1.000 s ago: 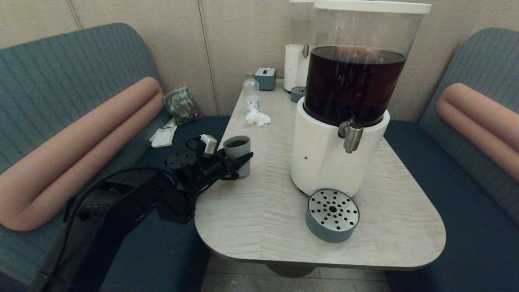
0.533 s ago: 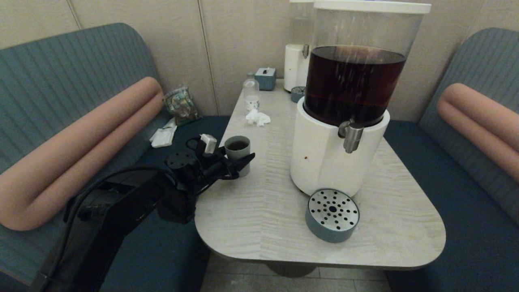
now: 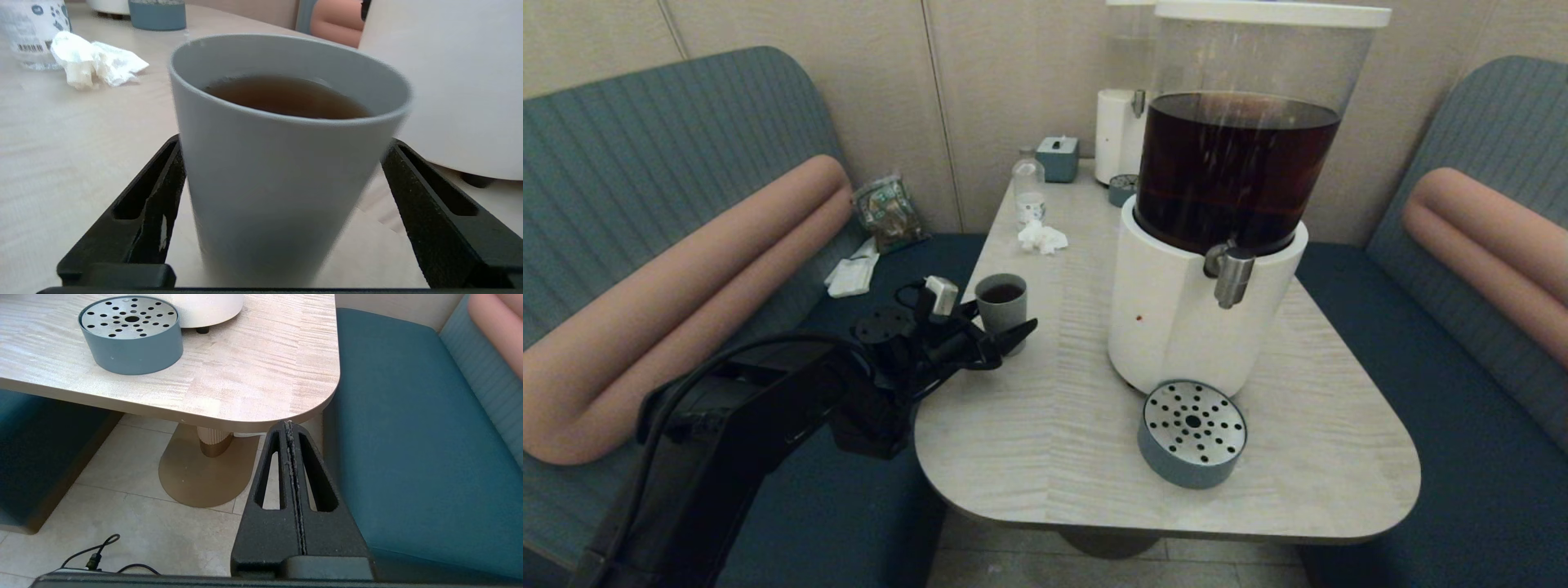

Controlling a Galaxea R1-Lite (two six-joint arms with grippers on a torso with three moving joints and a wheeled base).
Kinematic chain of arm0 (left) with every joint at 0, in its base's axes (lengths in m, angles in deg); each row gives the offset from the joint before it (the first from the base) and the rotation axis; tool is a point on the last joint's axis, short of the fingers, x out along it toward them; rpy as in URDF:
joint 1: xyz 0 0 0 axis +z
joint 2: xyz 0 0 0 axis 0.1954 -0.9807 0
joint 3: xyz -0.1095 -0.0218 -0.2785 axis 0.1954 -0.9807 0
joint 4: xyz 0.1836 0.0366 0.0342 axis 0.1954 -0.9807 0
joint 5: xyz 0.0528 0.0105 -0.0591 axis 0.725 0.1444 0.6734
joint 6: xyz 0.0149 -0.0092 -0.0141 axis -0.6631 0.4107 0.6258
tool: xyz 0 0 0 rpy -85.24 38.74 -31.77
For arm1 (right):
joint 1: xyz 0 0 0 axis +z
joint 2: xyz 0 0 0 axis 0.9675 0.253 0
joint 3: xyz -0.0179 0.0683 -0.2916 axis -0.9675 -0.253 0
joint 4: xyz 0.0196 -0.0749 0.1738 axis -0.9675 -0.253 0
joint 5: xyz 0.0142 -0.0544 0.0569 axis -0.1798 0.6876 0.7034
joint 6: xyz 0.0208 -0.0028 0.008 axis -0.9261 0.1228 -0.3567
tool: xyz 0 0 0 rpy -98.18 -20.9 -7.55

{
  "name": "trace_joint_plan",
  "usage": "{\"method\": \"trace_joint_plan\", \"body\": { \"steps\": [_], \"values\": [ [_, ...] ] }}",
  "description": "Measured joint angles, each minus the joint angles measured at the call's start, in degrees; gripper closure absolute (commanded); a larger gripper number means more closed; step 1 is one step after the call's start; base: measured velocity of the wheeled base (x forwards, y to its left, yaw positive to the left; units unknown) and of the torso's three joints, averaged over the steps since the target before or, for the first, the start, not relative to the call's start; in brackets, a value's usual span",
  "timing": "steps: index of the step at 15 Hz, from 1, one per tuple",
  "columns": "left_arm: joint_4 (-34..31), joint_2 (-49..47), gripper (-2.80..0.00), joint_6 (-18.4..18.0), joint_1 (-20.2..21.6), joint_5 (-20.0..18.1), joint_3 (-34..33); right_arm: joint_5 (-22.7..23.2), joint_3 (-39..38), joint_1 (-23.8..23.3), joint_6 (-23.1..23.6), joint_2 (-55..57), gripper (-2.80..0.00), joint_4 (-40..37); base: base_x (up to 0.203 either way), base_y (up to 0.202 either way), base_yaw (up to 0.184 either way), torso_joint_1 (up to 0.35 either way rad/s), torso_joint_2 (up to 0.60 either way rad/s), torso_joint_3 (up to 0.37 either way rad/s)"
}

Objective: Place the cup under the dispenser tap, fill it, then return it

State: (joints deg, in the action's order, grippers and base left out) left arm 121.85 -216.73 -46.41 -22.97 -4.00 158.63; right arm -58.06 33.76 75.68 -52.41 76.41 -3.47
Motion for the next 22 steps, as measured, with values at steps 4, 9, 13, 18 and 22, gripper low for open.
{"method": "trace_joint_plan", "body": {
  "steps": [4, 9, 13, 18, 22],
  "values": [
    [0.0, 2.6, -2.8, 0.0, 0.0, 0.0, -4.9, 0.0, 0.0, 0.0, 0.0, 0.0, 0.0, 0.0, 0.0, 0.0, 0.0, 0.0, 0.0, 0.0],
    [0.0, 7.4, -2.8, -0.2, 0.3, 0.0, -11.8, 0.0, 0.0, 0.0, 0.0, 0.0, 0.0, 0.0, 0.0, 0.0, 0.0, 0.0, 0.0, 0.0],
    [0.0, 11.1, -2.8, -0.4, 1.0, 0.1, -16.9, 0.0, 0.0, 0.0, 0.0, 0.0, 0.0, 0.0, 0.0, 0.0, 0.0, 0.0, 0.0, 0.0],
    [0.0, 15.5, -2.8, -0.6, 3.4, 0.1, -21.5, 0.0, 0.0, 0.0, 0.0, 0.0, 0.0, 0.0, 0.0, 0.0, 0.0, 0.0, 0.0, 0.0],
    [0.0, 21.1, -2.8, -0.8, 6.4, 0.0, -27.1, 0.0, 0.0, 0.0, 0.0, 0.0, 0.0, 0.0, 0.0, 0.0, 0.0, 0.0, 0.0, 0.0]
  ]
}}
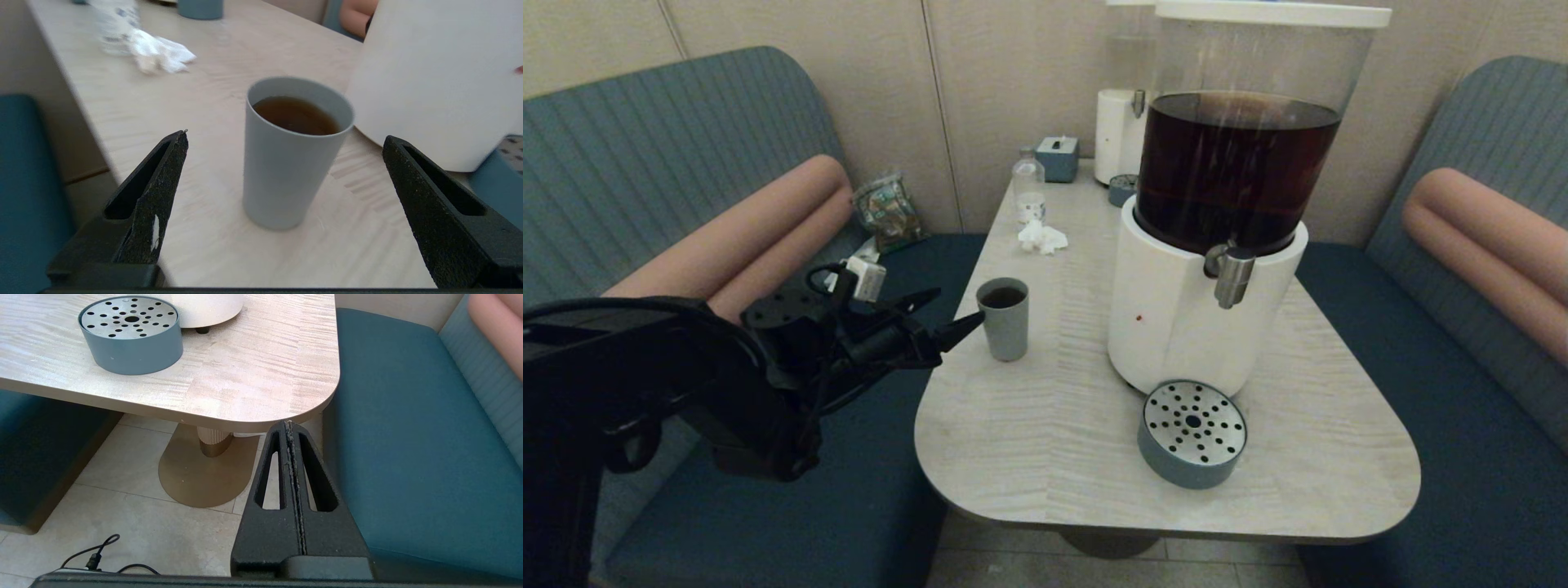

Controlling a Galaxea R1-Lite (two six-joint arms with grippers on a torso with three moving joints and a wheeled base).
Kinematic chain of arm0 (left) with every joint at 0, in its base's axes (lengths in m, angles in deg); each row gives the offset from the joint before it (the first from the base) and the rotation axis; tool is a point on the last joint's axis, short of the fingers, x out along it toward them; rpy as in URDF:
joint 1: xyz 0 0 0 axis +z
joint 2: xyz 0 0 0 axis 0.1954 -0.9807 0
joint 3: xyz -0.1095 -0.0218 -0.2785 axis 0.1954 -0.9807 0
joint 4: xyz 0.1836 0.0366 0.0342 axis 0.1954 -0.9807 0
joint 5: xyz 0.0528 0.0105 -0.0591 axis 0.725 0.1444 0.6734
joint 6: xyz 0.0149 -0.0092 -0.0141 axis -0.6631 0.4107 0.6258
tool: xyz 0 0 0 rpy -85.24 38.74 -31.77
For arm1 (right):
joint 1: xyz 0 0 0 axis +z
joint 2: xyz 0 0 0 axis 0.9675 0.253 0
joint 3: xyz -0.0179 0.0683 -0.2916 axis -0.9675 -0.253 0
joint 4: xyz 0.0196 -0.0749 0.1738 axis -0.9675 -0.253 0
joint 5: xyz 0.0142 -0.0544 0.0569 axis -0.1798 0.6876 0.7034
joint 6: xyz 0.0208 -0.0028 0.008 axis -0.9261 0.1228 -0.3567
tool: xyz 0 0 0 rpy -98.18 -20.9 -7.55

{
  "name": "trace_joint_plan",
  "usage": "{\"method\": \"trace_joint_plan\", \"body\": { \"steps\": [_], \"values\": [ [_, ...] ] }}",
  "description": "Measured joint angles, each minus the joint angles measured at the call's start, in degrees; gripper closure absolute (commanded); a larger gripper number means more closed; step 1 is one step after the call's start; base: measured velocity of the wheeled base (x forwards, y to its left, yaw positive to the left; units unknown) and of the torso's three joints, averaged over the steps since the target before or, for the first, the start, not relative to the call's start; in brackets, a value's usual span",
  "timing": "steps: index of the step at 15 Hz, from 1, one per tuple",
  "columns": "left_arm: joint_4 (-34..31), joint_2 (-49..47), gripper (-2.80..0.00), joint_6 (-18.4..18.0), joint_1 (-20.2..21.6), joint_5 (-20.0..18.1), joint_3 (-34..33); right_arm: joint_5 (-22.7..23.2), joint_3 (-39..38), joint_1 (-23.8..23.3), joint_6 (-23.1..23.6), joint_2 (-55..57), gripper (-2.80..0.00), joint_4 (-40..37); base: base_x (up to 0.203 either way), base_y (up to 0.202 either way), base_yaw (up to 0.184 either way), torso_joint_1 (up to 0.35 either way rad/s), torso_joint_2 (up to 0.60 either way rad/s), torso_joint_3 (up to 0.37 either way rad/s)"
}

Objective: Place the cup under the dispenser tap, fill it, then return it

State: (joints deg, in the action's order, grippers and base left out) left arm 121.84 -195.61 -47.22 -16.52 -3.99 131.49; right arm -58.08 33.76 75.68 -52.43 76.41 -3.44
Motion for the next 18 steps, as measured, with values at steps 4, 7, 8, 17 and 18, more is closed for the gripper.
{"method": "trace_joint_plan", "body": {
  "steps": [4, 7, 8, 17, 18],
  "values": [
    [0.0, 11.5, 0.0, 0.3, 4.4, -1.1, -8.9, 0.0, 0.0, 0.0, 0.0, 0.0, 0.0, 0.0, 0.0, 0.0, 0.0, 0.0, 0.0, 0.0],
    [0.0, 21.3, 0.0, 2.3, 9.5, -1.4, -13.9, 0.0, 0.0, 0.0, 0.0, 0.0, 0.0, 0.0, 0.0, 0.0, 0.0, 0.0, 0.0, 0.0],
    [0.0, 24.3, 0.0, 2.6, 11.5, -0.9, -15.7, 0.0, 0.0, 0.0, 0.0, 0.0, 0.0, 0.0, 0.0, 0.0, 0.0, 0.0, 0.0, 0.0],
    [0.0, 56.1, 0.0, 17.7, 34.6, 8.2, -33.3, 0.0, 0.0, 0.0, 0.0, 0.0, 0.0, 0.0, 0.0, 0.0, 0.0, 0.0, 0.0, 0.0],
    [0.0, 59.7, 0.0, 21.4, 36.4, 8.4, -34.4, 0.0, 0.0, 0.0, 0.0, 0.0, 0.0, 0.0, 0.0, 0.0, 0.0, 0.0, 0.0, 0.0]
  ]
}}
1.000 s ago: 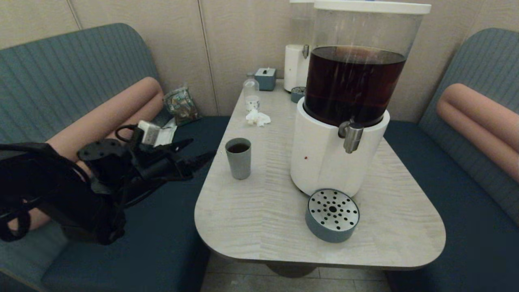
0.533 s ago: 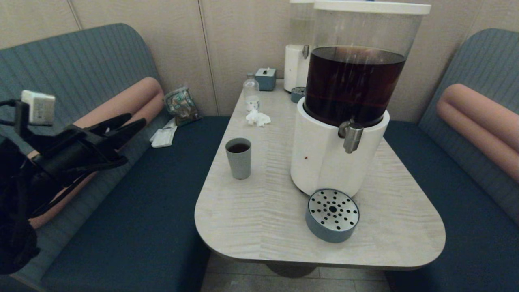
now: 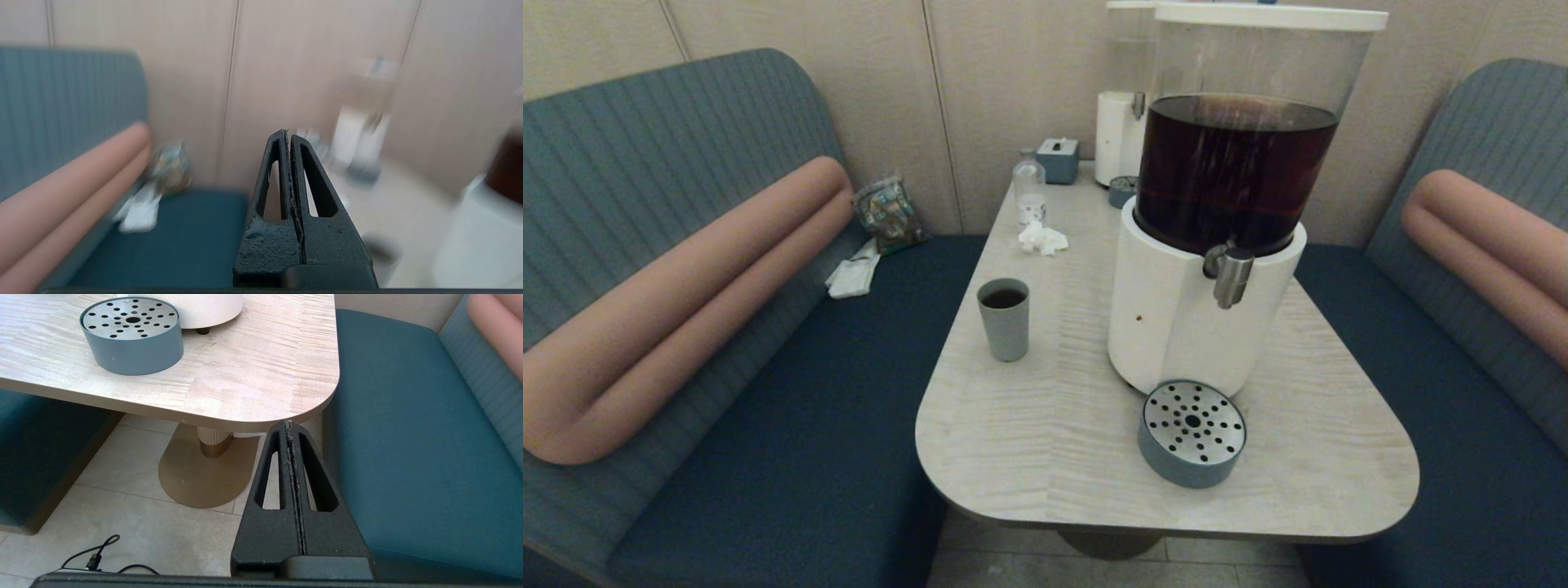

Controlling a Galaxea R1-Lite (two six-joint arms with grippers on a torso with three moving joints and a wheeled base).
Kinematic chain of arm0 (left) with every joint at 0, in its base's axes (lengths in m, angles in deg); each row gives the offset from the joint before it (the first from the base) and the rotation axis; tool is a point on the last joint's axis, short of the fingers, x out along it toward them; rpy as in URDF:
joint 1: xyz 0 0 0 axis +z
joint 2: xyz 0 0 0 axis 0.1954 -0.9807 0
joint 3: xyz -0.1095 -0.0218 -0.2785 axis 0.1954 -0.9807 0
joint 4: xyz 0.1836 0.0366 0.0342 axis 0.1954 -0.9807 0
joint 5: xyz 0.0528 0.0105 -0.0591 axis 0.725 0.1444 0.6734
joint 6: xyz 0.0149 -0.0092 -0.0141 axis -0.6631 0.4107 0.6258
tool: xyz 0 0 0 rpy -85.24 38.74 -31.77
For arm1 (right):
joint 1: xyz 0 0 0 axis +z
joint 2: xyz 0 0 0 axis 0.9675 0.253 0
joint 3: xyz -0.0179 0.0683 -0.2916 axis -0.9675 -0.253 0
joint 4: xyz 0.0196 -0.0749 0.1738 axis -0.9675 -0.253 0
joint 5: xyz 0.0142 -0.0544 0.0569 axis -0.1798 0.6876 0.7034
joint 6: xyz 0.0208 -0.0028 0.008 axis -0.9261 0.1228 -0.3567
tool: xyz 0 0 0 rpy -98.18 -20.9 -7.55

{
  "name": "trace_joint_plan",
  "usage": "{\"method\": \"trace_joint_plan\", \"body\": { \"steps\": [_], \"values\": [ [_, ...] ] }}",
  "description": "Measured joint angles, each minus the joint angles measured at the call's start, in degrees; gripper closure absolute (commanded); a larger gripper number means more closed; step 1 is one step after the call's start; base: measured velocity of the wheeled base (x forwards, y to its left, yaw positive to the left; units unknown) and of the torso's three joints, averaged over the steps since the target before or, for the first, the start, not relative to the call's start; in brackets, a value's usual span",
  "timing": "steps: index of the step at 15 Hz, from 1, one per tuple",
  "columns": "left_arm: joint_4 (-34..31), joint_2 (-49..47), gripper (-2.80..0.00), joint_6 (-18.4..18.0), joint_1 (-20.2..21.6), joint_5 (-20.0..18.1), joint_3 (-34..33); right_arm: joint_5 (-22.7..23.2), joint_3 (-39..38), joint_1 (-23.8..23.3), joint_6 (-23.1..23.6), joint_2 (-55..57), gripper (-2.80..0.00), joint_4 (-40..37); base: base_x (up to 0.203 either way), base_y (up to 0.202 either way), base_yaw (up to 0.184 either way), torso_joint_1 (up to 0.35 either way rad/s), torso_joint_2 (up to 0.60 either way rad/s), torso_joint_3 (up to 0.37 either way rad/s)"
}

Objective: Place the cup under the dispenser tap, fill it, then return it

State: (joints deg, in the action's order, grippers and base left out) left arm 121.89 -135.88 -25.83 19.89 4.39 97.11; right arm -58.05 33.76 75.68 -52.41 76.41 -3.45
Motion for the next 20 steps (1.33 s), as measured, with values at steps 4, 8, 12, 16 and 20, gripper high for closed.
{"method": "trace_joint_plan", "body": {
  "steps": [4, 8, 12, 16, 20],
  "values": [
    [-9.6, 14.0, 0.0, 13.6, 3.3, -0.6, 0.9, 0.0, 0.0, 0.0, 0.0, 0.0, 0.0, 0.0, 0.0, 0.0, 0.0, 0.0, 0.0, 0.0],
    [-27.8, 24.0, 0.0, 21.2, 3.9, -11.2, 6.5, 0.0, 0.0, 0.0, 0.0, 0.0, 0.0, 0.0, 0.0, 0.0, 0.0, 0.0, 0.0, 0.0],
    [-29.5, 30.7, 0.0, 21.4, 3.1, -16.9, 6.6, 0.0, 0.0, 0.0, 0.0, 0.0, 0.0, 0.0, 0.0, 0.0, 0.0, 0.0, 0.0, 0.0],
    [-37.8, 35.5, 0.0, 9.4, -9.2, -11.0, 8.5, 0.0, 0.0, 0.0, 0.0, 0.0, 0.0, 0.0, 0.0, 0.0, 0.0, 0.0, 0.0, 0.0],
    [-56.3, 42.8, 0.0, -11.7, -22.0, 2.5, 9.8, 0.0, 0.0, 0.0, 0.0, 0.0, 0.0, 0.0, 0.0, 0.0, 0.0, 0.0, 0.0, 0.0]
  ]
}}
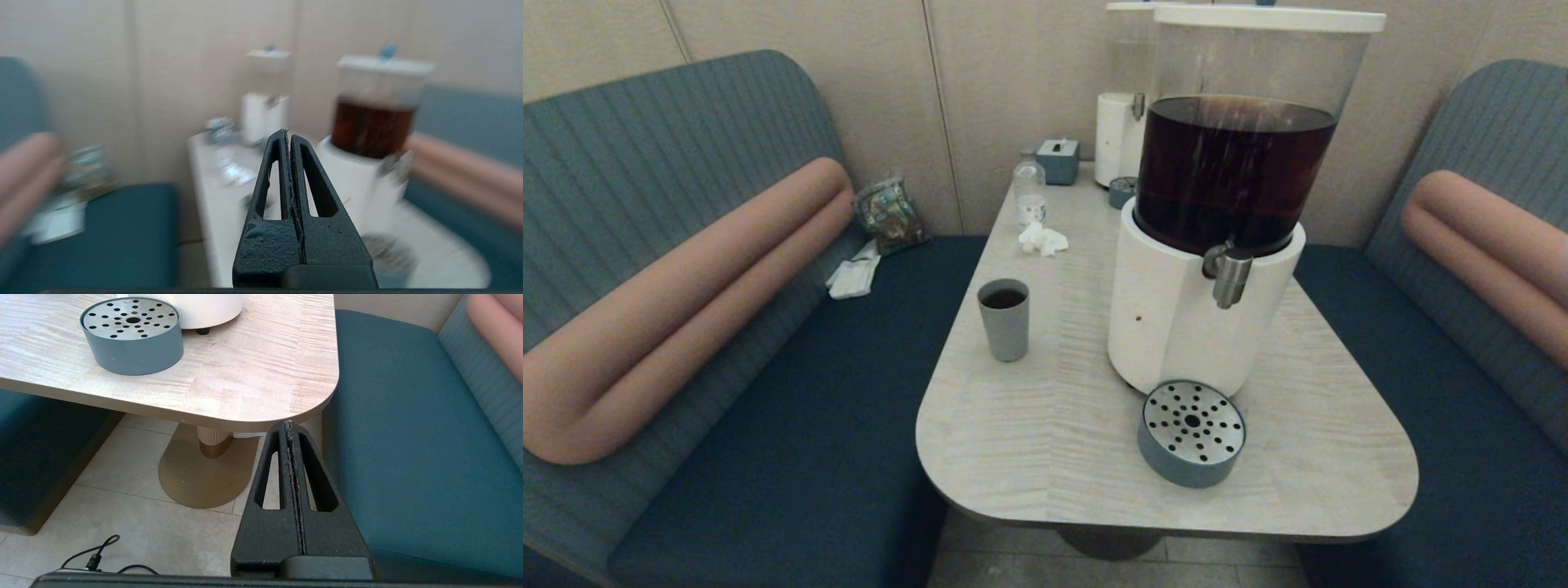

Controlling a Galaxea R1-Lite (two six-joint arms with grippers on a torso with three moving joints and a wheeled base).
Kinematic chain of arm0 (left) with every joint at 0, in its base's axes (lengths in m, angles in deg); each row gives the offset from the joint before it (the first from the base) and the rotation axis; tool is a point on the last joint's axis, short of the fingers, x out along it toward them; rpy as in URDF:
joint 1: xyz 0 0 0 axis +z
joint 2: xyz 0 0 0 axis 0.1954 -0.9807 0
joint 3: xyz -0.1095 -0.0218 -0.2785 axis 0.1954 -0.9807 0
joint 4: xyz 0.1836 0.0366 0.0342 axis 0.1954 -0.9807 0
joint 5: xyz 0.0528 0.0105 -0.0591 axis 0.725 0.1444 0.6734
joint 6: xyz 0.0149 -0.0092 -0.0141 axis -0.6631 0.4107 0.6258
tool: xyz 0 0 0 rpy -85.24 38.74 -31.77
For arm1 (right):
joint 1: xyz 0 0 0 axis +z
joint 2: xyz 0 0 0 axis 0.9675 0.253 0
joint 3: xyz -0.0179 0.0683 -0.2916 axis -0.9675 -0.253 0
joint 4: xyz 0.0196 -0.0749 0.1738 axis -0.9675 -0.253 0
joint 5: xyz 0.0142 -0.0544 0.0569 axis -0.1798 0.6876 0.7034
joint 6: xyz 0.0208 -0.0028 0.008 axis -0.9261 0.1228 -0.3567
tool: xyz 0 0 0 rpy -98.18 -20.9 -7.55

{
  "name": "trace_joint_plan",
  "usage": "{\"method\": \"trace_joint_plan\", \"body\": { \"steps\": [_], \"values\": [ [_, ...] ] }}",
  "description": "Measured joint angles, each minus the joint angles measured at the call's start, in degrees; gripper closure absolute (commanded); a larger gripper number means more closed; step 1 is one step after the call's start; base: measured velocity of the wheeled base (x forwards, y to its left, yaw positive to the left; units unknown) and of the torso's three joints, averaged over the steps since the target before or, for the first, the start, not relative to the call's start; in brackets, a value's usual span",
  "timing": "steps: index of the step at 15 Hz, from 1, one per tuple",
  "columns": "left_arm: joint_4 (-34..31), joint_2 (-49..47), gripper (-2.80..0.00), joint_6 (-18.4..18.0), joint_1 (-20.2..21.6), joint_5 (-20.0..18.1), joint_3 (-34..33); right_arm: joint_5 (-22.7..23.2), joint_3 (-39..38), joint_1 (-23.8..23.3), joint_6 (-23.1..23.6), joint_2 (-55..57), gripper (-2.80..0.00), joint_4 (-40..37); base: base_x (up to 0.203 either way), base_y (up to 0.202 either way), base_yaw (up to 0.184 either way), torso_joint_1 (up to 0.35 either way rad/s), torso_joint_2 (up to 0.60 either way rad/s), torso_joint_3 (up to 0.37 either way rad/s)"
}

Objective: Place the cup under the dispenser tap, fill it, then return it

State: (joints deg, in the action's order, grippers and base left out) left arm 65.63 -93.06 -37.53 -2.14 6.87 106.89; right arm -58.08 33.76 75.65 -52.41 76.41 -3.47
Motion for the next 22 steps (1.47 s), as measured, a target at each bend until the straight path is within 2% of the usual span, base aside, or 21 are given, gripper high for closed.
{"method": "trace_joint_plan", "body": {
  "steps": [2, 3, 5, 7, 9, 11, 12, 16, 21, 22],
  "values": [
    [-7.7, 4.8, 0.0, -5.7, -2.4, 3.4, 0.0, 0.0, 0.0, 0.0, 0.0, 0.0, 0.0, 0.0, 0.0, 0.0, 0.0, 0.0, 0.0, 0.0],
    [-8.9, 6.2, 0.0, -8.5, -3.1, 6.0, -0.4, 0.0, 0.0, 0.0, 0.0, 0.0, 0.0, 0.0, 0.0, 0.0, 0.0, 0.0, 0.0, 0.0],
    [-8.3, 8.1, 0.0, -11.4, -5.5, 8.6, -0.9, 0.0, 0.0, 0.0, 0.0, 0.0, 0.0, 0.0, 0.0, 0.0, 0.0, 0.0, 0.0, 0.0],
    [-10.7, 10.3, 0.0, -14.5, -8.9, 12.2, -1.8, 0.0, 0.0, 0.0, 0.0, 0.0, 0.0, 0.0, 0.0, 0.0, 0.0, 0.0, 0.0, 0.0],
    [-15.3, 14.7, 0.0, -15.4, -9.6, 12.9, -3.8, 0.0, 0.0, 0.0, 0.0, 0.0, 0.0, 0.0, 0.0, 0.0, 0.0, 0.0, 0.0, 0.0],
    [-22.5, 20.0, 0.0, -16.7, -9.6, 13.2, -6.7, 0.0, 0.0, 0.0, 0.0, 0.0, 0.0, 0.0, 0.0, 0.0, 0.0, 0.0, 0.0, 0.0],
    [-23.7, 21.7, 0.0, -17.3, -9.5, 14.2, -9.3, 0.0, 0.0, 0.0, 0.0, 0.0, 0.0, 0.0, 0.0, 0.0, 0.0, 0.0, 0.0, 0.0],
    [-19.5, 24.5, 0.0, -20.5, -9.4, 16.4, -22.7, 0.0, 0.0, 0.0, 0.0, 0.0, 0.0, 0.0, 0.0, 0.0, 0.0, 0.0, 0.0, 0.0],
    [-33.9, 24.9, 0.0, -19.4, -9.4, 23.0, -24.4, 0.0, 0.0, 0.0, 0.0, 0.0, 0.0, 0.0, 0.0, 0.0, 0.0, 0.0, 0.0, 0.0],
    [-34.9, 24.9, 0.0, -19.0, -9.4, 23.5, -24.2, 0.0, 0.0, 0.0, 0.0, 0.0, 0.0, 0.0, 0.0, 0.0, 0.0, 0.0, 0.0, 0.0]
  ]
}}
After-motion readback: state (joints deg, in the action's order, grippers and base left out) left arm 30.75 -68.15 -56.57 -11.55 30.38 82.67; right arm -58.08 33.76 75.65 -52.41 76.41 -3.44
